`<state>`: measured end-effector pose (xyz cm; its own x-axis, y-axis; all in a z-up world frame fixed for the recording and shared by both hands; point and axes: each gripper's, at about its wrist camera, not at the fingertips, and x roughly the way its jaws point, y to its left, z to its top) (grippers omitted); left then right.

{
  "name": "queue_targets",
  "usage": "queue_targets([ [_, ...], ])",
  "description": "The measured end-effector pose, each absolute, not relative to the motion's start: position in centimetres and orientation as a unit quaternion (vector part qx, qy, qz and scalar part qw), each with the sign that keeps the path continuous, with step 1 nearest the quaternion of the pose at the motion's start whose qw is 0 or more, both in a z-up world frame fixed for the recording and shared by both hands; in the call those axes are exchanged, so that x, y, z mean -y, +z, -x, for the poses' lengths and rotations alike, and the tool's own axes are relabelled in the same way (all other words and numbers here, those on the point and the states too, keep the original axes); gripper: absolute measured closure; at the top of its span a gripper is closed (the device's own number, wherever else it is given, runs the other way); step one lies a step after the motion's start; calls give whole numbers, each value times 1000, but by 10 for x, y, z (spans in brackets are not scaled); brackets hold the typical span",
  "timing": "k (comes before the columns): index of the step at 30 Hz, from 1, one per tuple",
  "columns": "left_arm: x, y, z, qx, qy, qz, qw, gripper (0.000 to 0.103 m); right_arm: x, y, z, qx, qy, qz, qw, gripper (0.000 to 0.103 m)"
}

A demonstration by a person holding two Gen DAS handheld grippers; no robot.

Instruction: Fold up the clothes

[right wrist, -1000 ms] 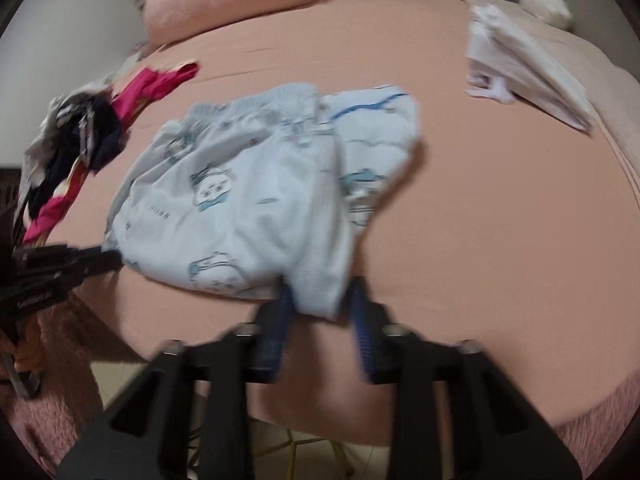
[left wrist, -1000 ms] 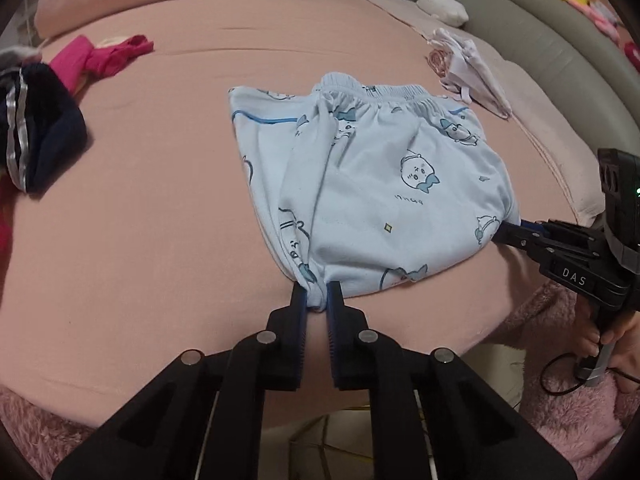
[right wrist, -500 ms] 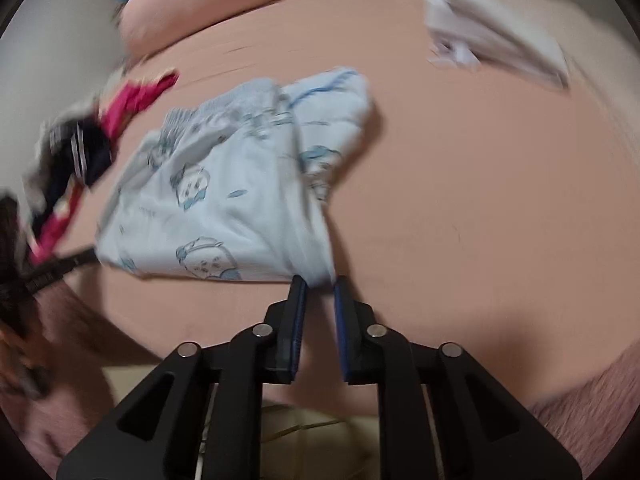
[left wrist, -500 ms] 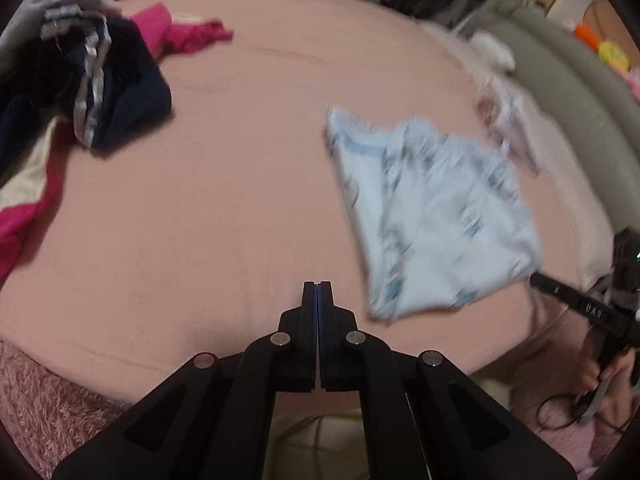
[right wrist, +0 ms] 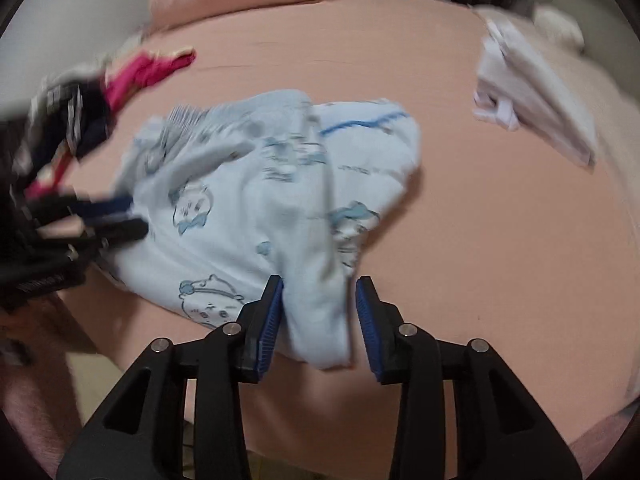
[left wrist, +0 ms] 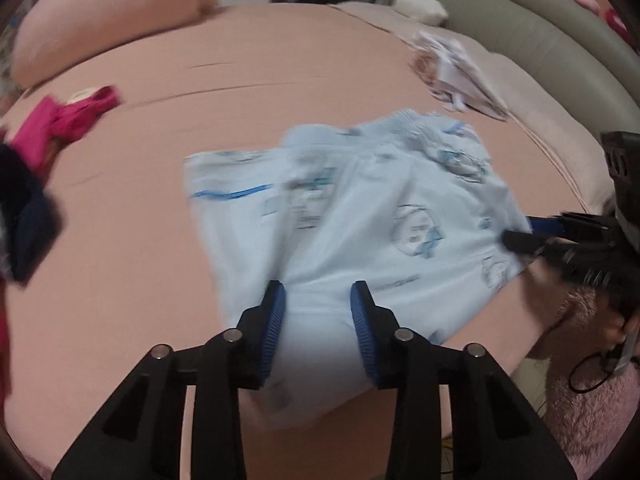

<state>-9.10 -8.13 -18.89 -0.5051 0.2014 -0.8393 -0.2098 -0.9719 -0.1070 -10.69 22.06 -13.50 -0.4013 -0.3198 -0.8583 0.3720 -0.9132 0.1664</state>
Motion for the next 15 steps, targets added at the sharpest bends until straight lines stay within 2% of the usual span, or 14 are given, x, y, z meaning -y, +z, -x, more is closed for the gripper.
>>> queue_targets([
  [3, 105, -181, 88, 4, 878, 473, 71, 66, -247, -127, 113, 39, -837, -508, 198, 63],
  [6, 96, -168, 84, 20, 888, 444, 116, 66, -245, -108, 114, 58, -845, -486, 213, 60],
  [10, 44, -174, 85, -30, 881, 436, 183, 65, -174, -100, 109, -73, -846, -463, 254, 60],
  [13, 28, -203, 81, -109, 858, 466, 184, 64, -132, -129, 107, -160, -827, -480, 246, 64],
  [15, 37, -201, 68, -141, 854, 463, 189, 64, -131, -138, 98, -195, -829, -463, 245, 64],
])
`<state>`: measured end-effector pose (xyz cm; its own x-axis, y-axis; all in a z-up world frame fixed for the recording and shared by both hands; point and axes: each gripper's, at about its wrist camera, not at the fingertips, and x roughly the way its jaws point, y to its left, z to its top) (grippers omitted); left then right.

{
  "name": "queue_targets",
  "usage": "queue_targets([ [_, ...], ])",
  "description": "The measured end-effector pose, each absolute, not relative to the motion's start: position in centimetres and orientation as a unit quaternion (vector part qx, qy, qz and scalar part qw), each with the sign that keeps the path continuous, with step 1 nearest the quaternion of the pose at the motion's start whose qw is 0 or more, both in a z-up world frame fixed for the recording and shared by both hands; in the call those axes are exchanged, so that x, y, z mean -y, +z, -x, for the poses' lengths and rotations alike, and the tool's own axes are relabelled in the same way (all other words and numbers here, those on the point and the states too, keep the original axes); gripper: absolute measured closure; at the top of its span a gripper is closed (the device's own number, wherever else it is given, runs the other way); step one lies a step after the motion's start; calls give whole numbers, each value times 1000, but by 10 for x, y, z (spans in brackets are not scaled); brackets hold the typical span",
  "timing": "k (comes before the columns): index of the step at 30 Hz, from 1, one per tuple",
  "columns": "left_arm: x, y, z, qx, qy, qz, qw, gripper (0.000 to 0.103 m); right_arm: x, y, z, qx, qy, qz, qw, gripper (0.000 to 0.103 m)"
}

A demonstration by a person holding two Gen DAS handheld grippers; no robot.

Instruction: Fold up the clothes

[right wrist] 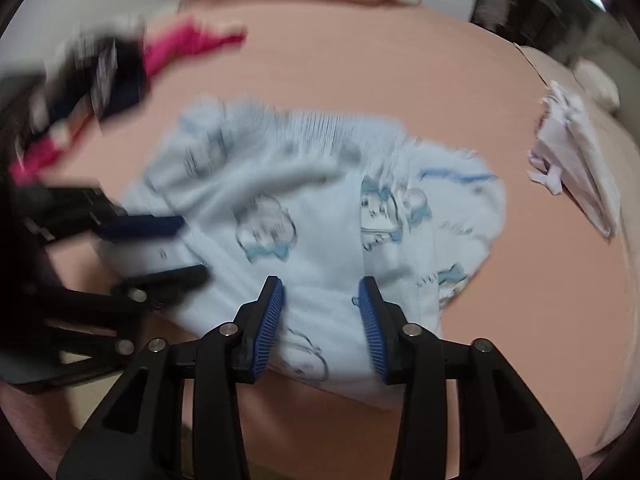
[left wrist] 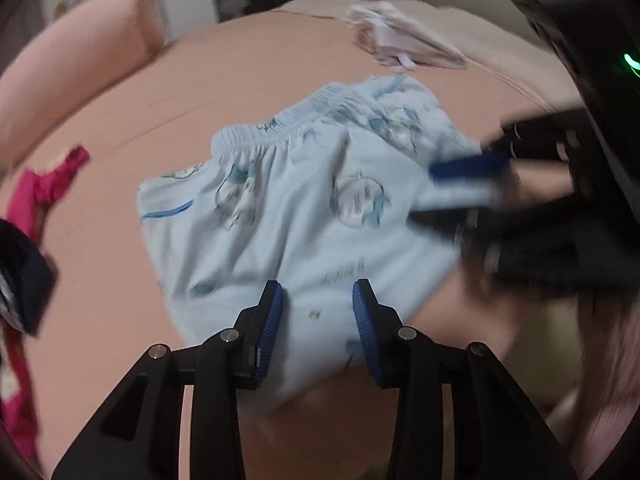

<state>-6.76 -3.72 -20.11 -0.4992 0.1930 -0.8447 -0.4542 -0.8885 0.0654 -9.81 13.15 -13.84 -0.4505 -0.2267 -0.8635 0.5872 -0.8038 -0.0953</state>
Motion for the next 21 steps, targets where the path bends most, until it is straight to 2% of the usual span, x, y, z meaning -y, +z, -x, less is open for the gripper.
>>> queue_targets([
  [1, 46, -200, 65, -145, 852, 468, 187, 63, -138, -138, 98, -200, -828, -465, 240, 65],
  [2, 55, -200, 62, -147, 850, 473, 181, 63, -149, -136, 100, -200, -829, -469, 230, 72],
  [3, 66, -200, 60, -145, 849, 480, 168, 62, -160, -133, 102, -198, -831, -472, 218, 92],
  [4, 73, -198, 60, -137, 851, 481, 157, 55, -169, -130, 105, -201, -833, -473, 206, 98],
  [5, 77, -193, 61, -120, 859, 474, 152, 53, -178, -125, 106, -191, -837, -473, 200, 99],
  [8, 80, -176, 62, -84, 880, 443, 151, 54, -193, -110, 106, -153, -851, -464, 192, 85],
  [12, 43, -172, 73, -92, 883, 418, 195, 54, -174, -90, 102, -113, -860, -435, 240, 82],
  [16, 29, -206, 72, -138, 858, 454, 194, 53, -134, -117, 99, -155, -831, -464, 264, 82],
  [17, 34, -207, 71, -136, 857, 459, 191, 53, -131, -129, 98, -180, -825, -474, 250, 83],
  [20, 66, -197, 74, -107, 858, 479, 153, 53, -156, -132, 103, -167, -828, -483, 231, 84],
  [21, 79, -194, 76, -89, 863, 478, 139, 53, -166, -128, 107, -151, -829, -486, 231, 91],
])
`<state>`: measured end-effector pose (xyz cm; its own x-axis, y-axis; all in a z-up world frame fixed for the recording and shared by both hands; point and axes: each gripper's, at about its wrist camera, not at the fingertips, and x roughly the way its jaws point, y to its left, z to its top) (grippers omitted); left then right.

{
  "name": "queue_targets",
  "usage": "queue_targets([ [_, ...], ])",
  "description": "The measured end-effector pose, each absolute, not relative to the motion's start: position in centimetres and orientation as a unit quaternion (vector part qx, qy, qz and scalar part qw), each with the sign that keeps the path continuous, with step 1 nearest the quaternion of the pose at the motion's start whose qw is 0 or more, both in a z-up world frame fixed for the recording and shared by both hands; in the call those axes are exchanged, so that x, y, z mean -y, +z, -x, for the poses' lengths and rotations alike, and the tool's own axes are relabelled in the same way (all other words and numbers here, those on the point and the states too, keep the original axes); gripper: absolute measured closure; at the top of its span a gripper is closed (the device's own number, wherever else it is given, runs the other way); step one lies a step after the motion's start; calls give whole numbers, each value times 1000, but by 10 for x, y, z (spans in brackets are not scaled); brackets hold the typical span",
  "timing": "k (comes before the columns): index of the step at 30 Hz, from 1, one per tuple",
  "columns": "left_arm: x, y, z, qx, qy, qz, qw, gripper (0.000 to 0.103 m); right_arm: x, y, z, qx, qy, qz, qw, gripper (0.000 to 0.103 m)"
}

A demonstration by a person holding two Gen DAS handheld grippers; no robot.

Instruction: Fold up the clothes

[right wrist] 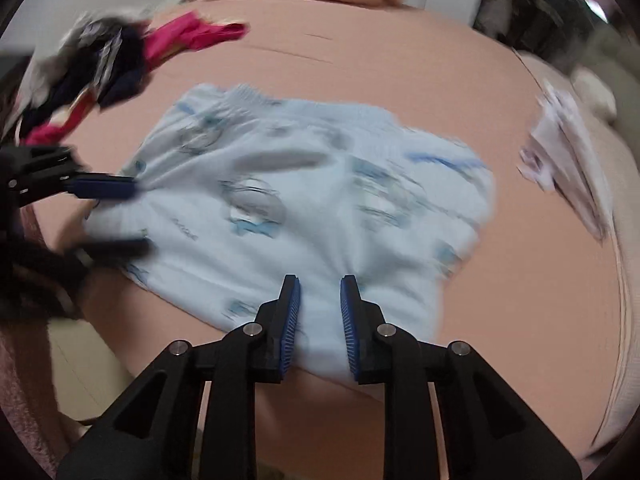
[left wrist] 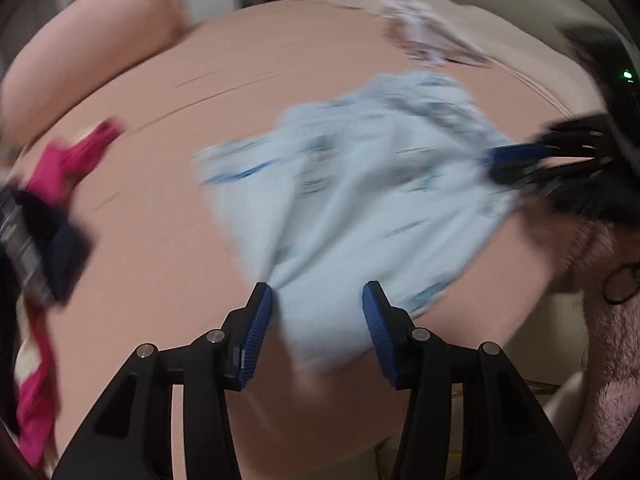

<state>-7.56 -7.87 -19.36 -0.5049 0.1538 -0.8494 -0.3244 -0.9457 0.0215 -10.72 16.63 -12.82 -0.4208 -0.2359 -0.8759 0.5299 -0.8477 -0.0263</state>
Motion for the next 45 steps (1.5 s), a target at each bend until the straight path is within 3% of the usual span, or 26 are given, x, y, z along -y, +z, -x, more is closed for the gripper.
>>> queue_targets([
  [4, 89, -169, 93, -41, 891, 432, 135, 54, -196, -101, 122, -99, -842, -476, 234, 88],
  [9, 50, -165, 130, -83, 898, 409, 137, 54, -159, -89, 141, -104, -847, -458, 251, 87],
  [13, 42, -196, 161, -125, 876, 455, 102, 52, -106, -113, 161, -150, -821, -485, 260, 87],
  [17, 75, -198, 169, -93, 865, 480, 110, 47, -109, -129, 168, -195, -803, -495, 267, 87],
  [18, 81, -195, 169, -93, 864, 482, 109, 40, -123, -126, 173, -187, -802, -502, 264, 90],
  [21, 85, -184, 164, -94, 870, 472, 105, 42, -165, -117, 188, -139, -799, -523, 262, 97],
  [23, 80, -171, 158, -69, 883, 447, 127, 42, -180, -105, 191, -128, -817, -512, 231, 85],
  [27, 55, -169, 165, -59, 886, 432, 157, 42, -174, -94, 183, -90, -830, -490, 251, 84],
  [31, 45, -197, 193, -108, 868, 469, 121, 41, -137, -119, 180, -138, -829, -489, 232, 83],
  [33, 62, -183, 193, -56, 874, 466, 129, 41, -135, -134, 189, -144, -827, -503, 205, 83],
  [35, 74, -162, 180, -20, 885, 442, 147, 40, -157, -129, 194, -75, -826, -518, 210, 81],
  [39, 65, -146, 145, -69, 894, 417, 148, 40, -173, -101, 172, -46, -834, -495, 239, 71],
  [45, 47, -183, 152, -123, 878, 450, 111, 40, -164, -125, 147, -74, -834, -503, 215, 70],
])
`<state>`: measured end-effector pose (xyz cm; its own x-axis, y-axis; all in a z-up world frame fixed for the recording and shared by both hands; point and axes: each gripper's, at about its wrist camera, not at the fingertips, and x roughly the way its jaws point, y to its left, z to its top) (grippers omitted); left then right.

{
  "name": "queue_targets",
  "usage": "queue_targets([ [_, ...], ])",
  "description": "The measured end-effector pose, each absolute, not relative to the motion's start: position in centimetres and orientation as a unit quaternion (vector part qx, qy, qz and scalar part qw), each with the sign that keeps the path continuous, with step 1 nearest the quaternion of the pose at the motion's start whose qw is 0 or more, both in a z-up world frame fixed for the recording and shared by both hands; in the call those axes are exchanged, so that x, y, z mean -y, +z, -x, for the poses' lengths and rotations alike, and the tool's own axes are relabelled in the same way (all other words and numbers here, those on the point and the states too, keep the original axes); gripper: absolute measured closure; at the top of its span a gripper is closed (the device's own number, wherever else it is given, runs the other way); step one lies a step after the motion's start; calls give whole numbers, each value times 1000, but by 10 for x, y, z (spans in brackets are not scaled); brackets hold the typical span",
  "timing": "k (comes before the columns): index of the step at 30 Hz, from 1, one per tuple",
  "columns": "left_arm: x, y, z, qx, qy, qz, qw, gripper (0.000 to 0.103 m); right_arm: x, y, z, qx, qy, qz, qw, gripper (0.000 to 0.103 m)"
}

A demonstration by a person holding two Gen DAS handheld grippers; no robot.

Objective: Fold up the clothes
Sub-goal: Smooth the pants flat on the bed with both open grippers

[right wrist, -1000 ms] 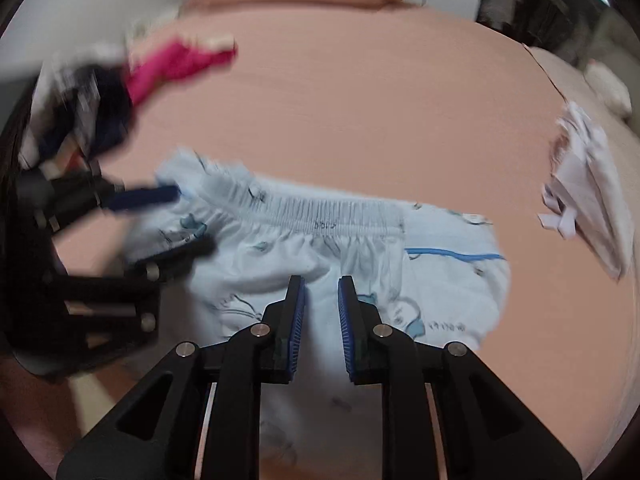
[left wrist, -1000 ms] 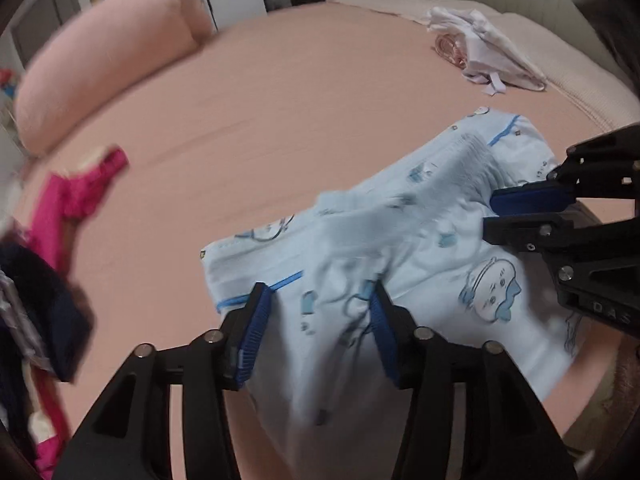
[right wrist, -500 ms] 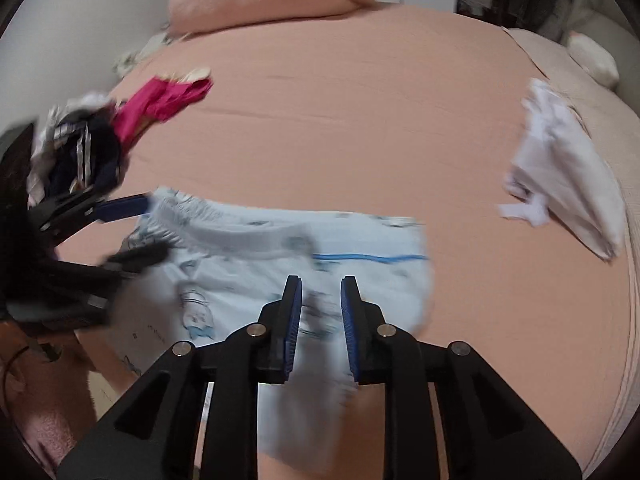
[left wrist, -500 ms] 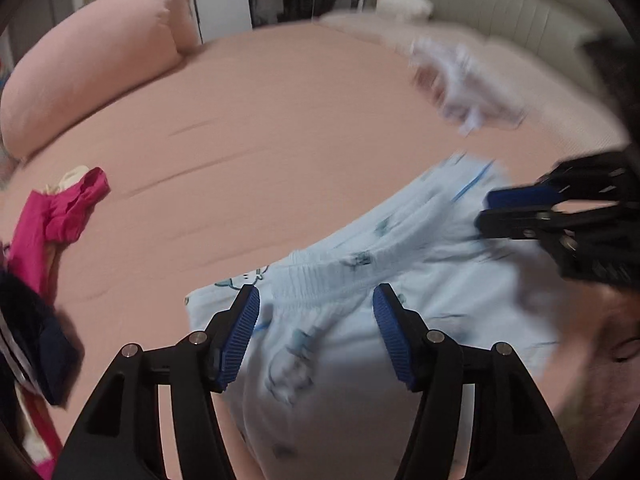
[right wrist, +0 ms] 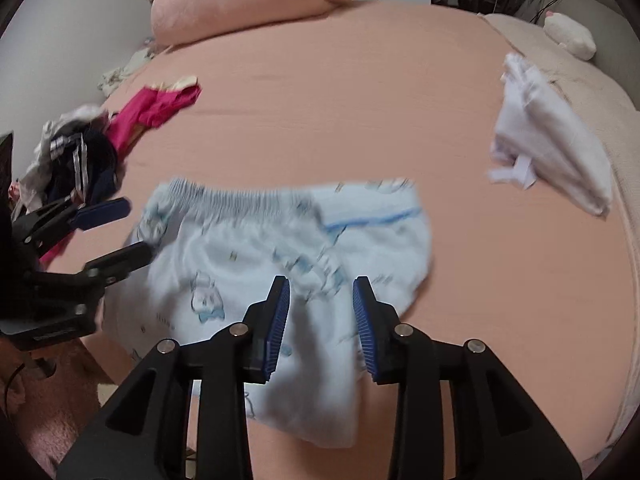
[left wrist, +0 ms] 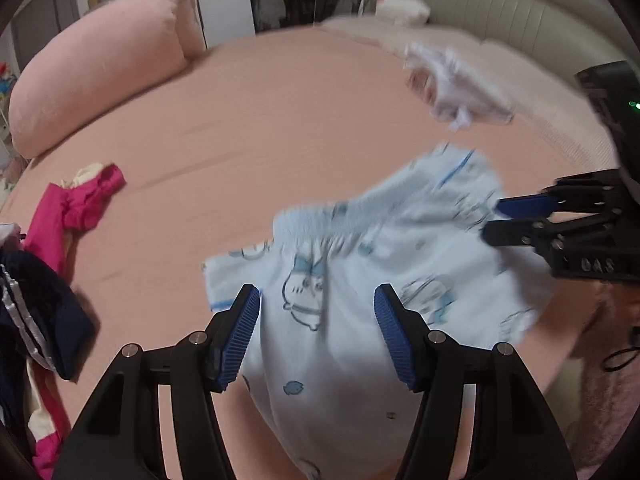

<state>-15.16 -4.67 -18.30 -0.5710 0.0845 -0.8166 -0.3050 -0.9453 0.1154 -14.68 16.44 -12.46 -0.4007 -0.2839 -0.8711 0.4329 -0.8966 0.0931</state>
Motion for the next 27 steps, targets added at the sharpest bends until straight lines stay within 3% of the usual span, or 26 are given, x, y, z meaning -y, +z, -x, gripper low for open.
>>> queue_targets([
  [2, 53, -190, 158, -129, 874, 460, 85, 41, -182, -132, 143, -76, -834, -507, 201, 71],
  [4, 75, -170, 144, -44, 890, 441, 109, 41, -202, -126, 141, -36, -837, -504, 209, 71],
  [7, 85, -155, 121, 26, 897, 424, 122, 41, -216, -92, 118, -5, -855, -450, 259, 60],
  [9, 76, -167, 110, 4, 891, 438, 120, 41, -210, -86, 106, -8, -862, -436, 258, 47],
  [16, 66, -197, 90, -89, 879, 466, 58, 38, -188, -142, 69, -155, -838, -478, 214, 53],
  [22, 85, -183, 72, -33, 888, 459, 9, 38, -239, -132, 70, -53, -847, -496, 182, 50],
  [27, 63, -182, 59, -51, 887, 457, 39, 38, -234, -125, 62, -31, -855, -483, 188, 50],
])
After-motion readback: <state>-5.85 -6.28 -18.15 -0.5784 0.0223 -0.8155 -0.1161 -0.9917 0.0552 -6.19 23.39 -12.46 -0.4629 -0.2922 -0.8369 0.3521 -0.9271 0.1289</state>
